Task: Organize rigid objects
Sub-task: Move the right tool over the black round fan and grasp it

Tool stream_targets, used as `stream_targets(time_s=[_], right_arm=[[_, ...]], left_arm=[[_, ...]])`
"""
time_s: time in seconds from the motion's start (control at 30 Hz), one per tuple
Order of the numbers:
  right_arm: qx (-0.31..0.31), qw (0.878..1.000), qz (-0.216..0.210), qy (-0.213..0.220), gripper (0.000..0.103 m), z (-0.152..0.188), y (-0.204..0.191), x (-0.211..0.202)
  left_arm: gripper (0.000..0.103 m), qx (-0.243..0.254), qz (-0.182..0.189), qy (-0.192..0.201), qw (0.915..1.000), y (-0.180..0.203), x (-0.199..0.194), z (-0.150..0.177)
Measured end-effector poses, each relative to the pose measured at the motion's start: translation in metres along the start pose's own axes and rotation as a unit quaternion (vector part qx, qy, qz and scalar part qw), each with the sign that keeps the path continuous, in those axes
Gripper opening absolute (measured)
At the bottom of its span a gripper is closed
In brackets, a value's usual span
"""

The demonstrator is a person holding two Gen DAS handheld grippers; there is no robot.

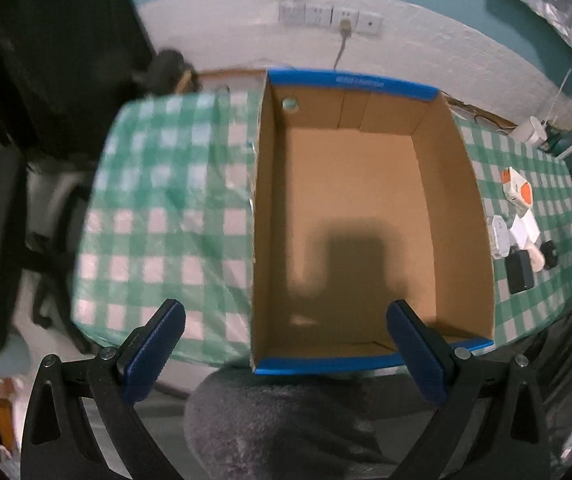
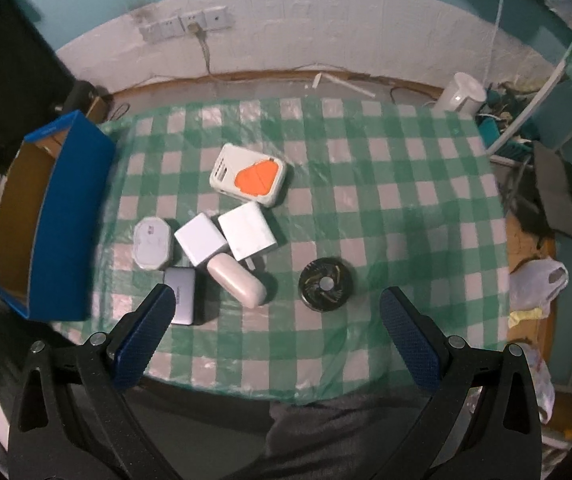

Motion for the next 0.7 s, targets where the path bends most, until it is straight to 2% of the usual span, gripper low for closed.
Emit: stream_targets(time_s=[0.07, 0.13, 0.27, 0.33, 0.37, 0.43, 0.6, 0.7], right_arm=[[-0.004, 1.000, 0.001, -0.010, 0.100, -0.001, 0.003, 0.012], [-0.005, 1.000, 0.007, -0.020, 0.100, -0.002, 0.006, 0.025], [-0.007, 0.999, 0.007, -0.038, 0.100, -0.001, 0.012, 0.046], [-0.007, 0.999, 0.018, -0.050, 0.100, -0.001, 0.016, 0.057], [-0.007, 0.998, 0.021, -0.052, 0.100, -0.001, 0.017, 0.060], [-0.008, 0.998, 0.027, -0.061, 0.100, 0.000, 0.020, 0.069], [-0.005, 0.996, 0.036, -0.079, 0.100, 0.002, 0.027, 0.085], [0.006, 0.995, 0.033, -0.098, 0.100, 0.001, 0.032, 0.096]], left_arm=[[0.095, -0.010, 0.017, -0.026, 0.9995, -0.006, 0.016, 0.000], [0.084, -0.016, 0.011, -0.043, 0.9989, -0.011, 0.029, 0.001], [0.071, -0.030, 0.008, -0.078, 0.9965, -0.021, 0.052, 0.006], [0.053, -0.036, 0.007, -0.095, 0.9948, -0.025, 0.060, 0.010], [0.048, -0.039, 0.010, -0.104, 0.9938, -0.026, 0.063, 0.013], [0.028, -0.046, 0.017, -0.115, 0.9922, -0.028, 0.067, 0.016], [0.013, -0.045, 0.024, -0.129, 0.9903, -0.030, 0.070, 0.022], [0.011, -0.039, 0.023, -0.133, 0.9901, -0.028, 0.068, 0.021]])
Point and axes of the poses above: each gripper's, at about its wrist camera, not at the fingertips, and x roughly the way its jaws point, y to its right, z to its underside, the point moved 5 cm from there along x, roughly the way its jaws point, and after that the axes turned 2 degrees about x, right-handed, at the moved point
